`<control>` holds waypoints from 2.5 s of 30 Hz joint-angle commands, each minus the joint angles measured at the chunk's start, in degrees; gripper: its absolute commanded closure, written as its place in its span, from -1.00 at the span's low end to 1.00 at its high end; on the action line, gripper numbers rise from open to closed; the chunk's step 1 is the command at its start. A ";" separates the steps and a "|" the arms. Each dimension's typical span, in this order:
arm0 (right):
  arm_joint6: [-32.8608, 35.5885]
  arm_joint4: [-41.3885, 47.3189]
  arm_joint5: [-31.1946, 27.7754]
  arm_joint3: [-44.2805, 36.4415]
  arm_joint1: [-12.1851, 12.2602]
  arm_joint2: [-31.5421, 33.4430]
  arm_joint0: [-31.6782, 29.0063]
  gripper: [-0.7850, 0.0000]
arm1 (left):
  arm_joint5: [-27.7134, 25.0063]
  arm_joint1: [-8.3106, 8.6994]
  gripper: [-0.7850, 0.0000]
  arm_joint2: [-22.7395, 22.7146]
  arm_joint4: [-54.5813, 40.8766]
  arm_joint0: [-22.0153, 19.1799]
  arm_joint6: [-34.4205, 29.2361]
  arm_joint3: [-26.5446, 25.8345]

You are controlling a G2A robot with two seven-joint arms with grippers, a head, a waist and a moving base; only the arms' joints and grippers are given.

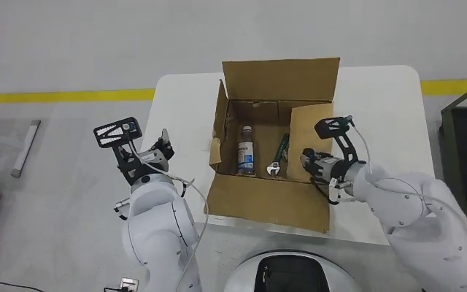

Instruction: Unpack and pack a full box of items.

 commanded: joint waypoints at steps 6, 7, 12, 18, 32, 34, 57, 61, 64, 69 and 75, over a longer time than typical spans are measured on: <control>-3.49 11.14 3.89 -4.81 0.34 13.90 -3.40 1.00 | 1.65 -0.13 1.00 2.94 0.19 -1.50 5.44 6.69; -3.93 12.95 4.39 -4.61 0.39 16.28 -3.90 1.00 | 1.62 -0.18 1.00 3.63 0.04 -1.94 6.01 8.24; -6.13 20.03 6.61 -0.57 0.66 26.18 -5.39 1.00 | 0.25 -0.29 1.00 6.01 0.54 -3.71 8.24 14.15; -9.05 26.74 12.54 7.28 0.75 29.47 -3.19 1.00 | -4.39 -0.72 1.00 6.62 -8.93 -5.06 3.54 17.32; -10.28 36.79 19.19 23.15 1.37 21.73 13.61 1.00 | -14.45 -0.12 1.00 9.79 -9.23 -2.48 3.50 18.78; -10.89 36.85 19.71 26.13 1.48 20.05 17.21 1.00 | -16.53 0.03 1.00 10.30 -9.17 -2.01 3.49 18.44; -8.31 31.87 14.84 54.15 0.56 -4.26 46.39 1.00 | -21.29 1.09 1.00 9.91 -9.14 -1.06 2.05 17.01; -4.91 31.89 12.67 52.63 0.99 -4.79 46.26 1.00 | -21.17 1.20 1.00 9.64 -9.45 -1.25 1.69 16.92; -3.58 32.21 11.72 49.84 1.64 -3.41 44.50 1.00 | -20.98 1.30 1.00 9.31 -9.58 -1.28 1.48 16.81; -0.92 32.67 10.90 43.32 2.89 -0.62 39.55 1.00 | -20.12 1.43 0.27 8.38 -10.20 -1.35 0.60 16.03; 1.02 32.28 9.50 33.80 4.29 2.31 31.71 1.00 | -19.42 1.74 -1.00 6.72 -9.51 -1.06 -0.05 13.03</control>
